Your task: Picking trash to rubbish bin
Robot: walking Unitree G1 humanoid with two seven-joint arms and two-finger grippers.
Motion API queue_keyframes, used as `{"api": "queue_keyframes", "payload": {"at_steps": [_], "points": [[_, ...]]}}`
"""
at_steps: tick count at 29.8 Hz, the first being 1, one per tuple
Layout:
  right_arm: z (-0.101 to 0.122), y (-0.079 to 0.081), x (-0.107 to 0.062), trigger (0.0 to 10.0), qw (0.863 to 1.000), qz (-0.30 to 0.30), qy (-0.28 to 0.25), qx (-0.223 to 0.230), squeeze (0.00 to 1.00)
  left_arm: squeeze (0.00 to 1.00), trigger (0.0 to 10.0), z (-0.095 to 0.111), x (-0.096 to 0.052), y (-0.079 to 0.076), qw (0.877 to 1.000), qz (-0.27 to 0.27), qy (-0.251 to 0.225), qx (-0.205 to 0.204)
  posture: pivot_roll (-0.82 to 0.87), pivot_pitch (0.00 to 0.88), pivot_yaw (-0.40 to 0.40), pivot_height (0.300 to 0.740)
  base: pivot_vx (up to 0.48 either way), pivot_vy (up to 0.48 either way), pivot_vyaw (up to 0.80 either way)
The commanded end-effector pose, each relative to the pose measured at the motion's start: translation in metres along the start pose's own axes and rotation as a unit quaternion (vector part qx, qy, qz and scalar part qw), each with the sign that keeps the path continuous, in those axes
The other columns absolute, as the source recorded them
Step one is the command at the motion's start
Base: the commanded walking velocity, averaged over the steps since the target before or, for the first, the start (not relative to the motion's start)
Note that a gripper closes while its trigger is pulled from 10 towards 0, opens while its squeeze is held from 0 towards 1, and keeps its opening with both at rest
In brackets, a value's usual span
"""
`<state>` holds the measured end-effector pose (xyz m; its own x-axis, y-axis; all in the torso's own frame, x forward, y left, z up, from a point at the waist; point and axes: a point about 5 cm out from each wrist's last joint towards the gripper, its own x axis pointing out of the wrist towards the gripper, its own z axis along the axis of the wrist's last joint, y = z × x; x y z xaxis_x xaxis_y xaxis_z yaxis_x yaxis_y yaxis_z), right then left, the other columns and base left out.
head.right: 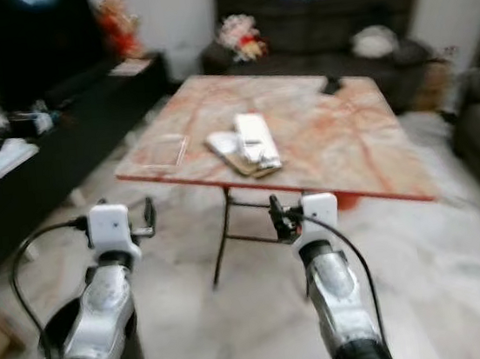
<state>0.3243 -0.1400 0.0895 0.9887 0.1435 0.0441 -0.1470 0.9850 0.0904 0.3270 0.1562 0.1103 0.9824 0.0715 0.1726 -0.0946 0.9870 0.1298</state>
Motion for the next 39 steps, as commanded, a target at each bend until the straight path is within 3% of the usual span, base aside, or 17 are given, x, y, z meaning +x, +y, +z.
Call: {"api": "queue_keyframes", "payload": {"at_steps": [1, 19, 26, 39], "points": [[0.008, 0.005, 0.006, 10.0, 1.000, 0.009, -0.010, 0.001, 0.00, 0.00, 10.0, 0.009, 0.007, 0.002, 1.000, 0.003, -0.013, 0.000, 0.17, 0.000, -0.037, 0.740, 0.454, 0.000, 0.00], [0.008, 0.015, 0.006, 10.0, 0.999, 0.033, -0.016, -0.003, 0.00, 0.00, 10.0, 0.010, 0.007, 0.004, 1.000, 0.009, -0.016, -0.001, 0.17, 0.000, -0.041, 0.740, 0.452, 0.000, 0.24], [0.008, 0.017, 0.006, 10.0, 0.999, 0.036, -0.018, 0.001, 0.00, 0.00, 10.0, 0.011, 0.008, 0.004, 1.000, 0.011, -0.018, -0.001, 0.17, 0.000, -0.041, 0.740, 0.449, 0.000, 0.69], [0.010, 0.016, 0.007, 10.0, 0.999, 0.031, -0.019, 0.014, 0.00, 0.00, 10.0, 0.013, 0.011, 0.005, 1.000, 0.010, -0.021, 0.000, 0.16, 0.000, -0.038, 0.740, 0.451, 0.000, 0.00]]}}
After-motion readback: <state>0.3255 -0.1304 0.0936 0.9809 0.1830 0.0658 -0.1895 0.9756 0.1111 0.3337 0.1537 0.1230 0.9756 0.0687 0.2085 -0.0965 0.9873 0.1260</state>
